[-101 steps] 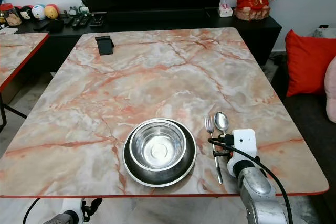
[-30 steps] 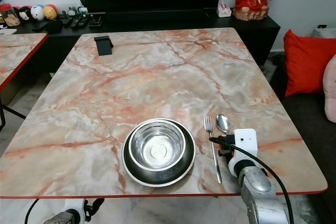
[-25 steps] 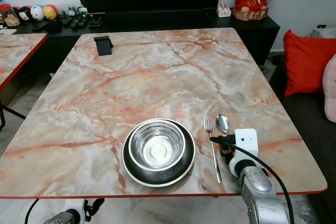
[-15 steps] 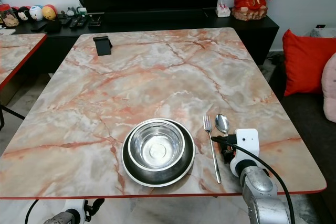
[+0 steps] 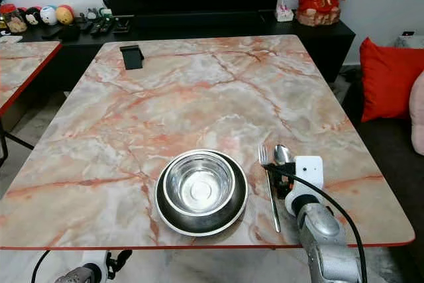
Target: Setting the table
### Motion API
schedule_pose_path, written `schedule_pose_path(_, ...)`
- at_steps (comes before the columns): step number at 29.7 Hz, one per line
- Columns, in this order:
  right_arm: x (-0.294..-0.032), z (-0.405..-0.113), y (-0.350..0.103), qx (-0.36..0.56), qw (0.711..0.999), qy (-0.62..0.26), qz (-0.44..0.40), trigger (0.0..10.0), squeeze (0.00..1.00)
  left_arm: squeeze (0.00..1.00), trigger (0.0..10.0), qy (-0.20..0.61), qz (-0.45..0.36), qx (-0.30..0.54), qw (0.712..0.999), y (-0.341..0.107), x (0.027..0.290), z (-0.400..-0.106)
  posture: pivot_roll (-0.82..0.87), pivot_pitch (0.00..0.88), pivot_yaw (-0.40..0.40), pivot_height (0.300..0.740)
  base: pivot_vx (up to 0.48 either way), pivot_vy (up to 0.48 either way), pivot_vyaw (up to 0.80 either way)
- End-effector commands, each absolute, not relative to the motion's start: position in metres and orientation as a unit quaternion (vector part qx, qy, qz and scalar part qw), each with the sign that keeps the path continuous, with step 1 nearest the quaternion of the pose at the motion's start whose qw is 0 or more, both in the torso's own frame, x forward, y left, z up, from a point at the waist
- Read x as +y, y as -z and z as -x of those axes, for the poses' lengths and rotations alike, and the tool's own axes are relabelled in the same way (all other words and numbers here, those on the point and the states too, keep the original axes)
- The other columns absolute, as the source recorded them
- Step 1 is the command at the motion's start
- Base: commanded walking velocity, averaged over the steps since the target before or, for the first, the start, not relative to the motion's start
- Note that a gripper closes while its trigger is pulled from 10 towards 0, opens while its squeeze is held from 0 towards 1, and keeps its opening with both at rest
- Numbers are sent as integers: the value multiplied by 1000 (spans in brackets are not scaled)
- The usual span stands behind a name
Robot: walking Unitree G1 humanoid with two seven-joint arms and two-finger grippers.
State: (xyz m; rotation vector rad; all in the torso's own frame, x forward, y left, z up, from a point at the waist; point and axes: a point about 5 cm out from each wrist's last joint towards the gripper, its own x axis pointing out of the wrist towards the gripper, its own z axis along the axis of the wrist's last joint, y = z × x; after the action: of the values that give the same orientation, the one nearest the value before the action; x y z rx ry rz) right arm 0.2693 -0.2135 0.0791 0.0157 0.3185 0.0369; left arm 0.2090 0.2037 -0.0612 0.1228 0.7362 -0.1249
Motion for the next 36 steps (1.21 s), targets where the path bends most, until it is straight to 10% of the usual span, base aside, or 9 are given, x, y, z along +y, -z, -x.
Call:
schedule_pose_path(1, -215, -271, -87, 142, 990, -16, -12, 10000, 0, 0, 10000, 62, -61, 368, 926, 63, 205, -207, -34, 0, 47, 740, 0, 0, 0)
schedule_pose_path(20, -267, -277, -136, 37, 994, 89, 60, 10000, 0, 0, 10000, 63, -61, 365, 927, 62, 204, -208, -45, 0, 50, 740, 0, 0, 0)
schedule_pose_path(36, -304, -202, -125, 57, 991, -84, 83, 10000, 0, 0, 10000, 70, -59, 367, 926, 63, 199, -208, -89, 0, 49, 740, 0, 0, 0)
